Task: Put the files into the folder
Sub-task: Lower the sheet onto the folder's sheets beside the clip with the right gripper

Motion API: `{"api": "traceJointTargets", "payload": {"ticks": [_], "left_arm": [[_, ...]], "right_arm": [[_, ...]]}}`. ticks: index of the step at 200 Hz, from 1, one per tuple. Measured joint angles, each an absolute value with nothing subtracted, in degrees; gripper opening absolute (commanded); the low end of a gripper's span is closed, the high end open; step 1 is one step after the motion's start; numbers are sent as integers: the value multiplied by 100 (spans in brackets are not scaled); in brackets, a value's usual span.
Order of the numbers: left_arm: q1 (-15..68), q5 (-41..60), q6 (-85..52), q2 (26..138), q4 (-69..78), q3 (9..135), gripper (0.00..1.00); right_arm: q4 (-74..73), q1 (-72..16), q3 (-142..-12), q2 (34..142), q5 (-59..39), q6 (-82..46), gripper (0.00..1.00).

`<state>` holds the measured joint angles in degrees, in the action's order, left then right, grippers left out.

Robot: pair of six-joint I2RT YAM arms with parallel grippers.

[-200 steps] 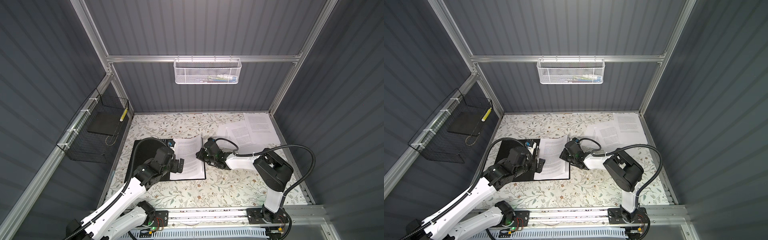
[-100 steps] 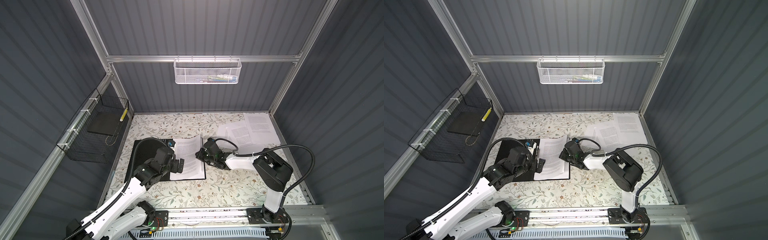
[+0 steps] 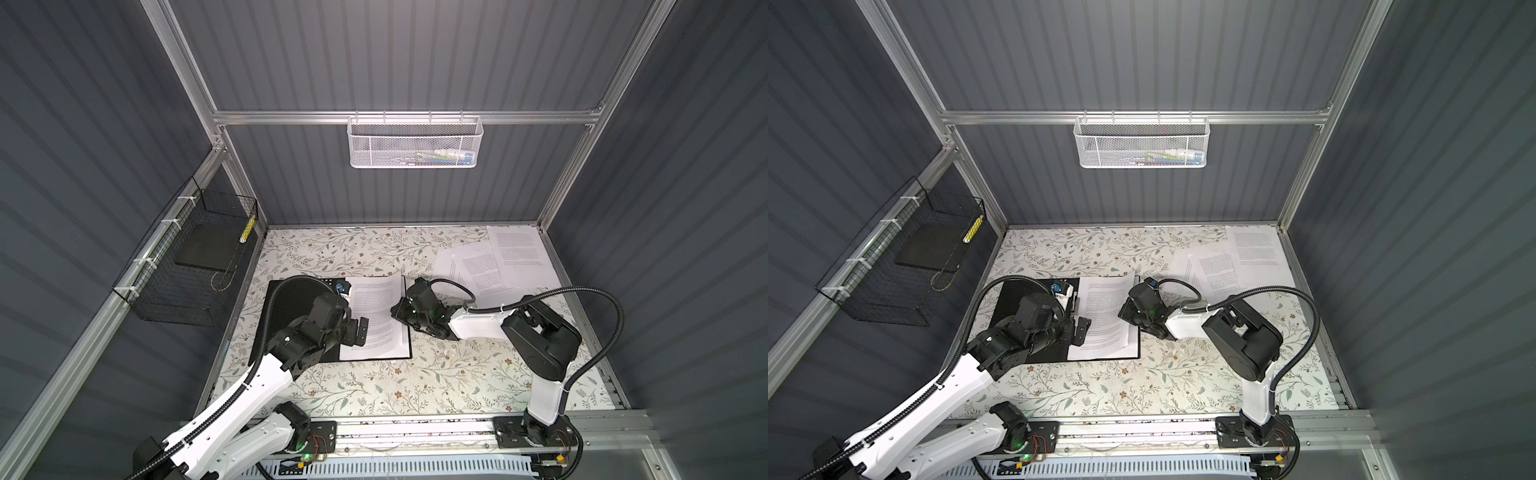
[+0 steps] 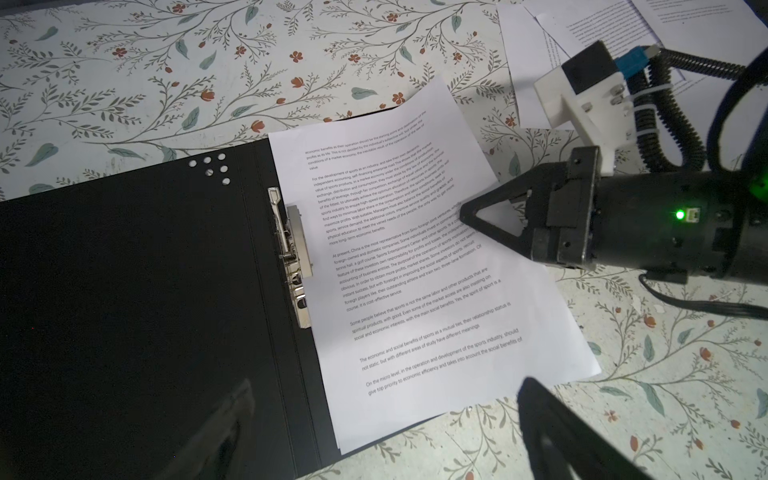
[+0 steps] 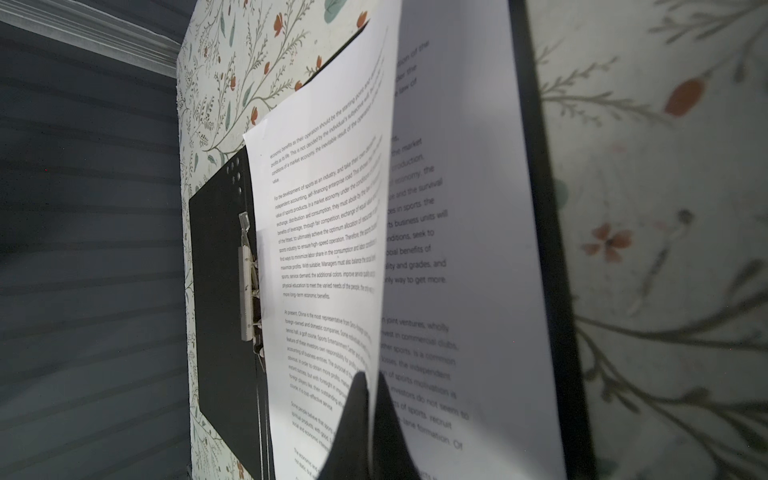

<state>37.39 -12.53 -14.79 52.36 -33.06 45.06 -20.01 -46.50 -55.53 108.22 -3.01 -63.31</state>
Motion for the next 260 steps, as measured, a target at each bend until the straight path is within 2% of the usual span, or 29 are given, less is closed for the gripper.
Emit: {"api": "traceJointTargets", "payload": {"ticks": [168, 209, 260], "left_arm": [[3728, -1190, -1476, 5242, -3306, 4506, 100], [3728, -1190, -1476, 5242, -3306, 4506, 100], [3701, -1188, -1476, 5242, -3306, 4506, 100]], "right_arm": [[-2012, -4657, -5640, 10925, -325, -6410, 0], [-2014, -4657, -5640, 10925, -329, -6423, 14], [-2001, -4672, -5640, 10925, -329, -6488, 26]]}}
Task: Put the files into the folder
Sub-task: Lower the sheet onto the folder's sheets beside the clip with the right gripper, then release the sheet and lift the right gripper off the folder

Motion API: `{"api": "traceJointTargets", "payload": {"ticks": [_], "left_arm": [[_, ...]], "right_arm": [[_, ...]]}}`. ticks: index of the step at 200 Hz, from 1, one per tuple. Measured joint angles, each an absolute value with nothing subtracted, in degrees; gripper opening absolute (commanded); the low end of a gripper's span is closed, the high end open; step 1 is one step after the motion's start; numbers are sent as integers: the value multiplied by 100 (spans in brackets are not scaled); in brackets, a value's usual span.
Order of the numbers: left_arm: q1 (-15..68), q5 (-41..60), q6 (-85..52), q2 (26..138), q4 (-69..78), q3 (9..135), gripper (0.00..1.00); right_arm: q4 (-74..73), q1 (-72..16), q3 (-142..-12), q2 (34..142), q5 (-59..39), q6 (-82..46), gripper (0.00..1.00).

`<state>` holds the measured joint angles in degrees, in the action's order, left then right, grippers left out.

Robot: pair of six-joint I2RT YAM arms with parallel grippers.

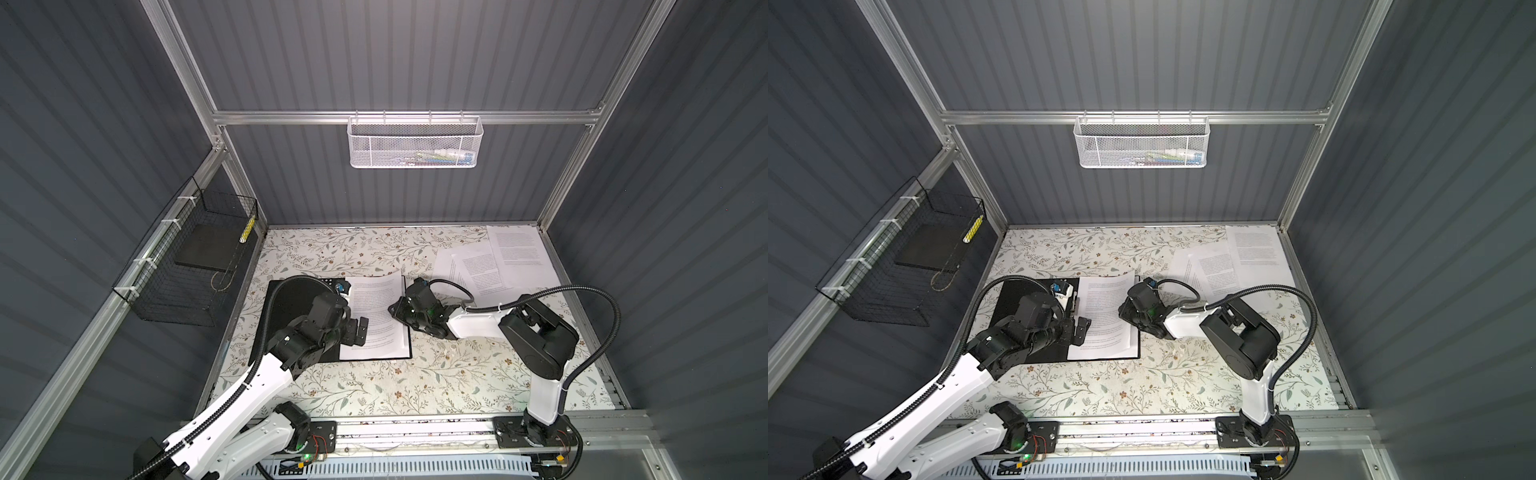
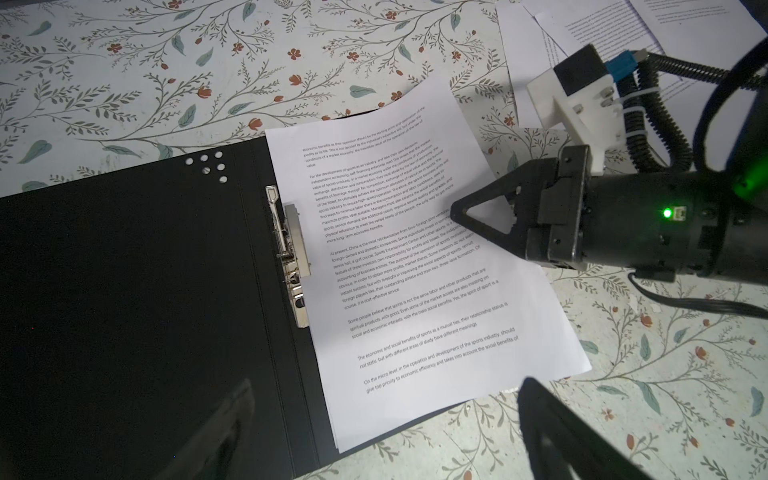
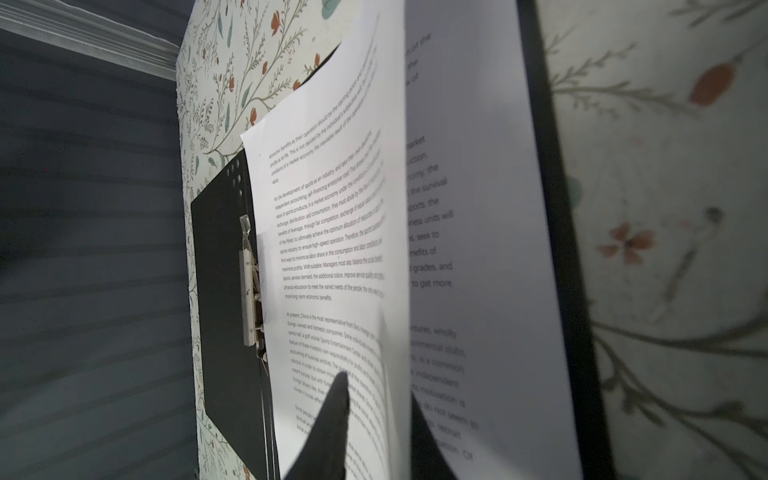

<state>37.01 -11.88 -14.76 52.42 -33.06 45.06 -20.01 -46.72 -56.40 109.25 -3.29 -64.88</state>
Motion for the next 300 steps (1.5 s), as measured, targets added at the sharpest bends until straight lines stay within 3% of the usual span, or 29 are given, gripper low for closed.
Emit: {"api": "traceJointTargets", "payload": {"ticks": [91, 208, 247, 256, 257, 262, 300], "left_arm": [[3701, -1168, -1474, 5242, -3306, 4506, 100], [3701, -1127, -1474, 5242, -3306, 4506, 100], [3701, -1122, -1474, 5242, -3306, 4506, 100], [3701, -1116, -1472, 5242, -3306, 4506, 100], [3701, -1114, -1474, 5242, -3306, 4506, 100], [3701, -1105, -1472, 5242, -3306, 4506, 100], [3701, -1100, -1463, 5242, -3306, 4506, 100]], "right_arm": [[-1271, -4762, -5714, 10827, -58, -6447, 49], [-646, -4777, -6182, 10731, 64, -6198, 52], [-447, -4777, -6187, 10731, 141, -6128, 68], [-384, -4777, -6195, 10731, 154, -6084, 82], [-375, -4777, -6198, 10731, 163, -6099, 89], [-336, -4777, -6204, 10731, 174, -6080, 98], [54, -4777, -6204, 10547, 349, -5911, 99]]}}
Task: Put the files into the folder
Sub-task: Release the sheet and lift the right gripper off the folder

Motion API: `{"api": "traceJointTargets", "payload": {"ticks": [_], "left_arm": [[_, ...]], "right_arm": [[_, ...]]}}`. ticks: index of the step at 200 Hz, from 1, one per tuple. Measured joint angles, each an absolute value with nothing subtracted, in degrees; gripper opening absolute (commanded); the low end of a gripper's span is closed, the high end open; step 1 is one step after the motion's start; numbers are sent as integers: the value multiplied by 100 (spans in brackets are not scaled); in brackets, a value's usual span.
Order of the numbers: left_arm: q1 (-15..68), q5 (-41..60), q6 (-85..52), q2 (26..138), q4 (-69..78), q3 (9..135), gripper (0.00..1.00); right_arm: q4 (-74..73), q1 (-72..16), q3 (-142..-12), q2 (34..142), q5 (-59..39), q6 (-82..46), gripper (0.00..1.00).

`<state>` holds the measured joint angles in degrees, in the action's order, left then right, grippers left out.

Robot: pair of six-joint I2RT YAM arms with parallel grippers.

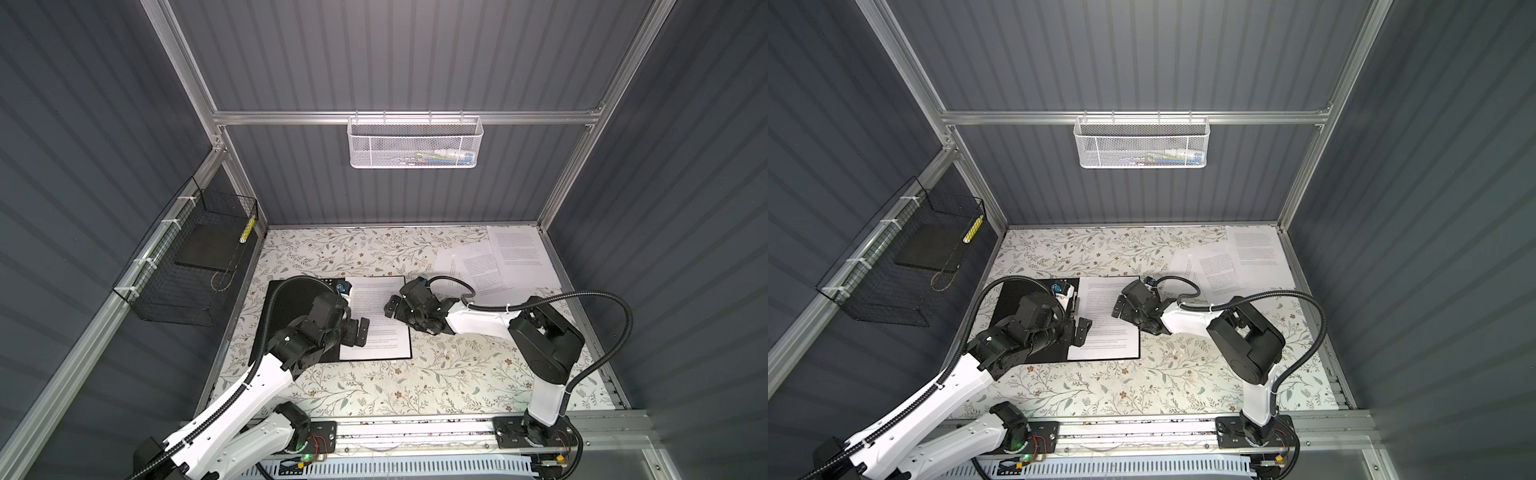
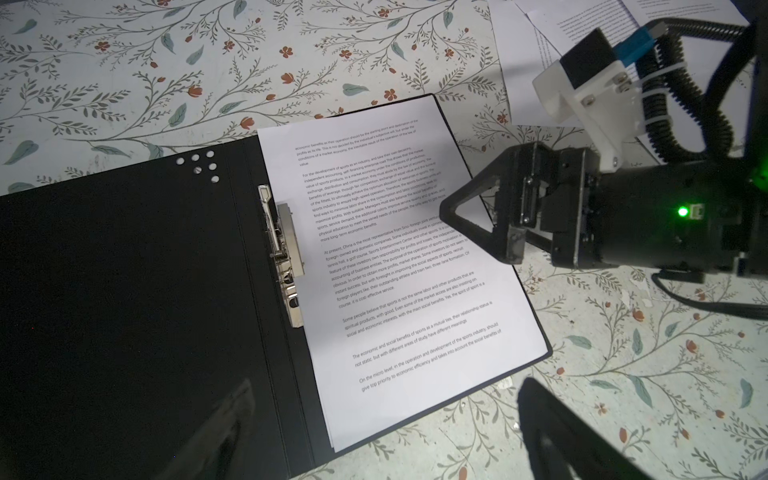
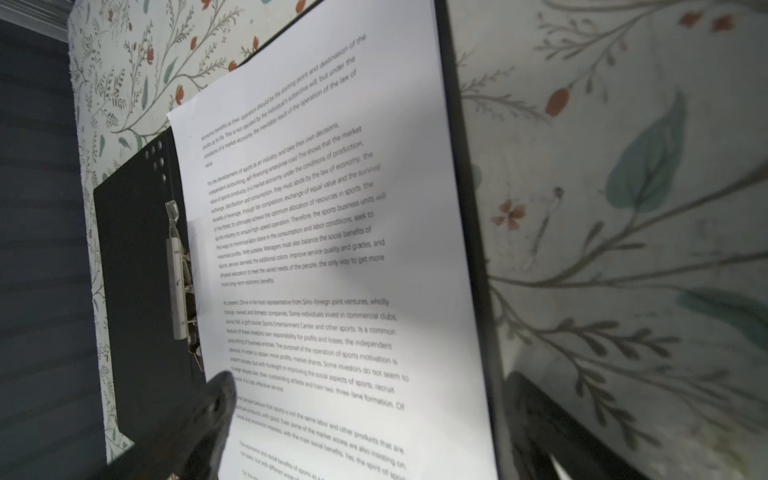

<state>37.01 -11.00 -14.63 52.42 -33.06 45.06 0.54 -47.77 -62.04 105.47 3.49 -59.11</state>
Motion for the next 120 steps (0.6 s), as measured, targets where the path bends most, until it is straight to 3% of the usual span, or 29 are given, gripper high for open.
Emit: {"api": "traceJointTargets", "payload": {"ticks": [50, 99, 120], "left_arm": [[3701, -1083, -1461, 5242, -3304, 4506, 100], [3701, -1039, -1461, 5242, -3304, 4506, 100], [3701, -1039, -1461, 5242, -3304, 4506, 100]], "right_arm": [[882, -4123, -5675, 8899, 545, -5245, 99], [1584, -1446, -4316, 7516, 346, -4375, 99], [1791, -801, -4150, 7498, 75, -4080, 99]]}}
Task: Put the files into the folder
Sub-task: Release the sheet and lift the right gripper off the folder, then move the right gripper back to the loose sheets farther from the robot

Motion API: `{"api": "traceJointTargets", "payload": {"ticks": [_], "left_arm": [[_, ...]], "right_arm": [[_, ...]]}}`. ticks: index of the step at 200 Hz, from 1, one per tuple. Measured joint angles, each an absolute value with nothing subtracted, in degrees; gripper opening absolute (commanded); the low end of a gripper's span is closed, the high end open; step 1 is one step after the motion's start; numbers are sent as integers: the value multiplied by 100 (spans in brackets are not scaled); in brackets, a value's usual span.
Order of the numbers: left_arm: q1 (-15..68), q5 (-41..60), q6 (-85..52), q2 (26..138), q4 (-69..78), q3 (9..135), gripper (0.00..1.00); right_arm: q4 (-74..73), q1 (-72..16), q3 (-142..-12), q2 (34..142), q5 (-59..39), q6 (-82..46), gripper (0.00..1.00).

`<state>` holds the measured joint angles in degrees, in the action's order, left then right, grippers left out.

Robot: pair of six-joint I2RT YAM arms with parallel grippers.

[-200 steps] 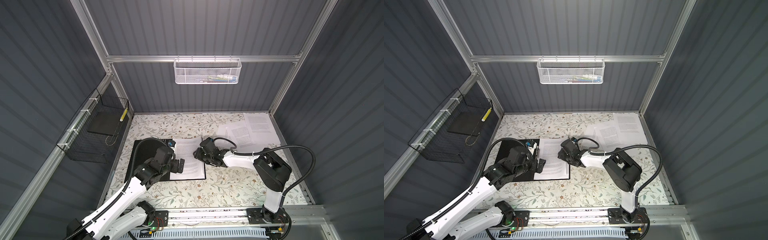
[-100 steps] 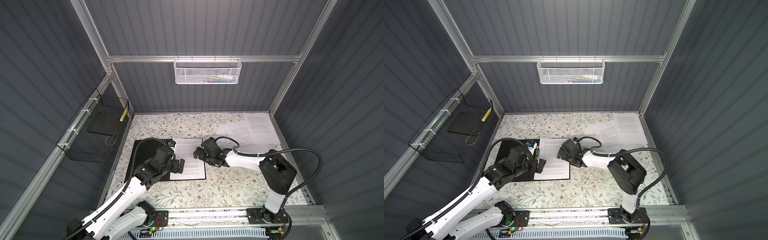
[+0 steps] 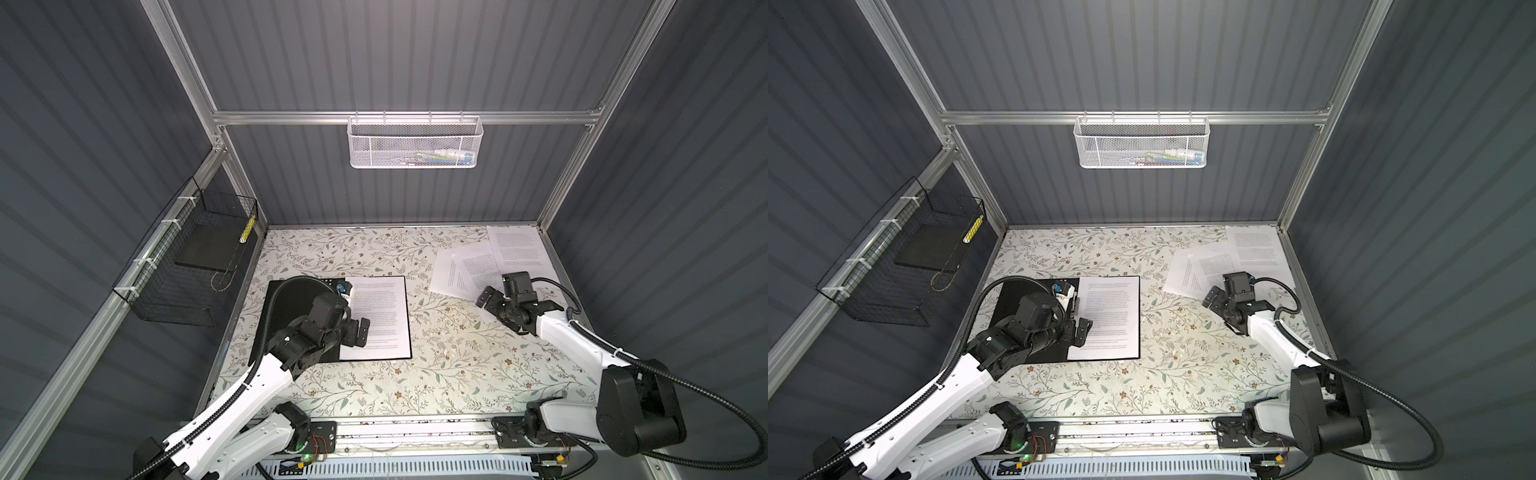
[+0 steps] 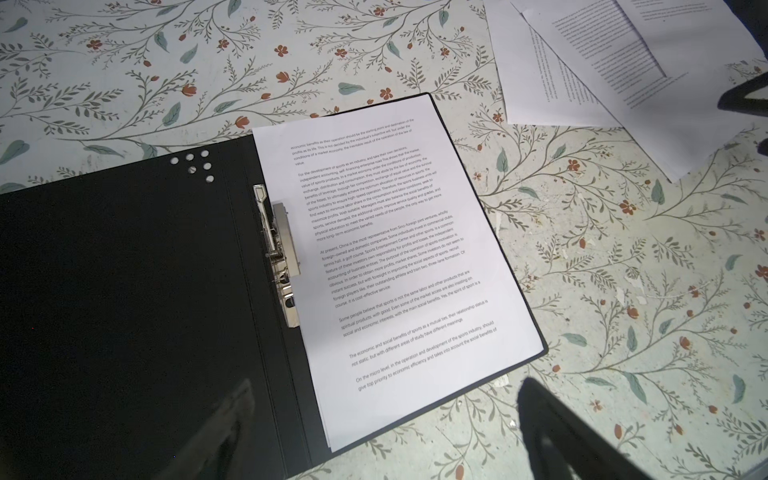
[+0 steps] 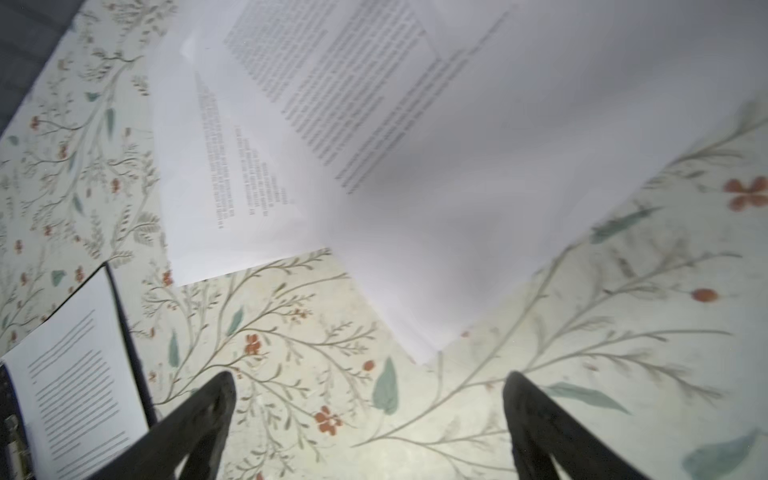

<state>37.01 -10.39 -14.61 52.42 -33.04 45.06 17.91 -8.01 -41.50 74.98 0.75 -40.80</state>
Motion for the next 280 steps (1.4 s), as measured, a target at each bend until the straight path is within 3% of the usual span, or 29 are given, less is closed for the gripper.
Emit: {"api": "traceJointTargets", "payload": {"ticks": [66, 165, 215, 280], "left_arm": [[3701, -1009, -1461, 5242, -3301, 4506, 100], [3664, -952, -1461, 5242, -3301, 4506, 100], [3664, -891, -1461, 5238, -3301, 4506, 100], [3653, -777, -1461, 4998, -3297, 4506, 100]], "right_arm": [[1656, -532, -4652, 8770, -755, -3494, 99], [1562, -711, -5037, 9386, -1149, -3651, 99], [1437, -1647, -4799, 9203, -1131, -4298, 99], [454, -3651, -3363, 7940, -969, -6176, 99]]}}
